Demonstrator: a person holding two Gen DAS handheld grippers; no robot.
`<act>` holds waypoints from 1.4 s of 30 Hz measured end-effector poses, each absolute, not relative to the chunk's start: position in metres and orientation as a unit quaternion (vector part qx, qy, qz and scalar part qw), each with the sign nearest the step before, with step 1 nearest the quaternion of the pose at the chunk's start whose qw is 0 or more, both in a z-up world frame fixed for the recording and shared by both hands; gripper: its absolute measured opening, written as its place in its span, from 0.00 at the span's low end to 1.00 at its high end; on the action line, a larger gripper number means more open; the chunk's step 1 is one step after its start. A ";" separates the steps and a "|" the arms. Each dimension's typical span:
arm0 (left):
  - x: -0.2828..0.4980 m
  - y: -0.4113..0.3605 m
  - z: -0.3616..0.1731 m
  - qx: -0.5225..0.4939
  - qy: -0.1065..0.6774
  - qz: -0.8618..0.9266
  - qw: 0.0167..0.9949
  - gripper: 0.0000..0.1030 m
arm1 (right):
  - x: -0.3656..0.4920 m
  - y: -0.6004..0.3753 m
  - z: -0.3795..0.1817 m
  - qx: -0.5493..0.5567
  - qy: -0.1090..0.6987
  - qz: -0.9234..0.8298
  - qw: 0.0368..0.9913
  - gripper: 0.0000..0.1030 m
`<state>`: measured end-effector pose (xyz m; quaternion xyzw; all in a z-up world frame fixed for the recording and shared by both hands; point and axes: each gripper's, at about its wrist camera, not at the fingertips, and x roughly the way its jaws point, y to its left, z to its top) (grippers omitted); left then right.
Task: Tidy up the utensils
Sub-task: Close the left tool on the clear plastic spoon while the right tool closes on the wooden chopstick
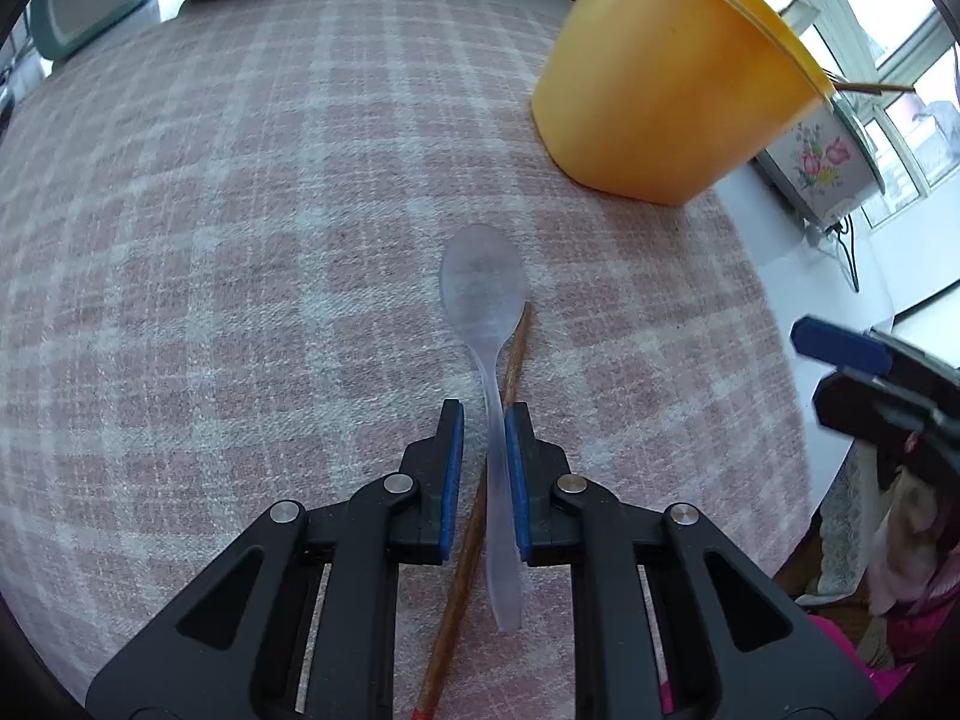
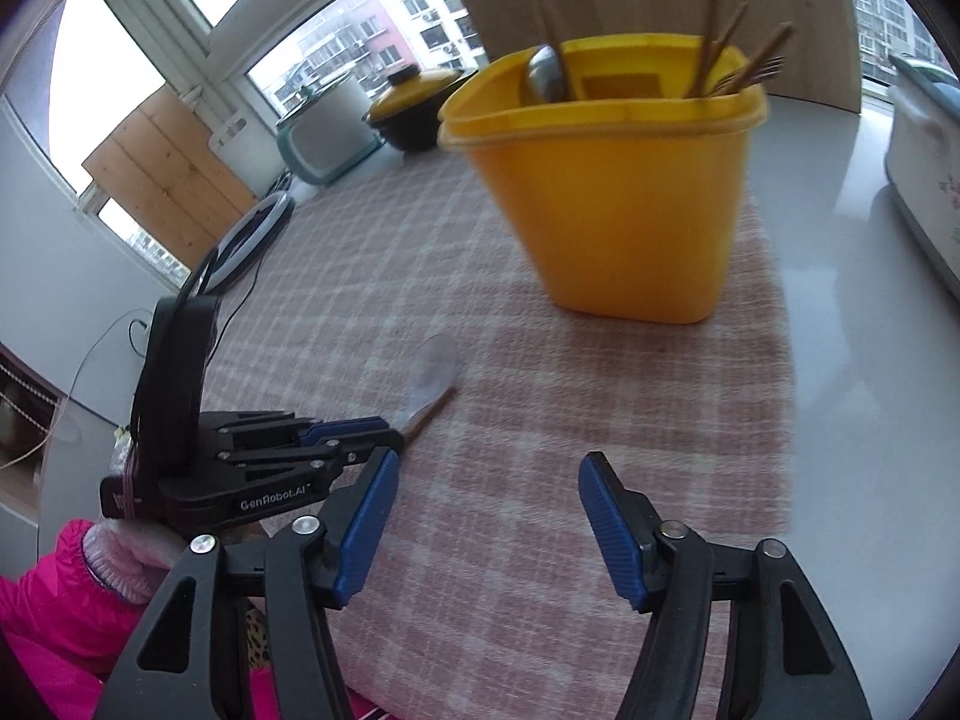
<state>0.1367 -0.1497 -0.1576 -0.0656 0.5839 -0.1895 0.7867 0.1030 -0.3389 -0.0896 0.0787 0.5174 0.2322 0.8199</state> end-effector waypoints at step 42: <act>0.109 -0.033 -0.156 -0.116 0.564 -0.123 0.808 0.04 | 0.164 -0.178 -0.149 -0.085 0.598 0.213 0.768 0.00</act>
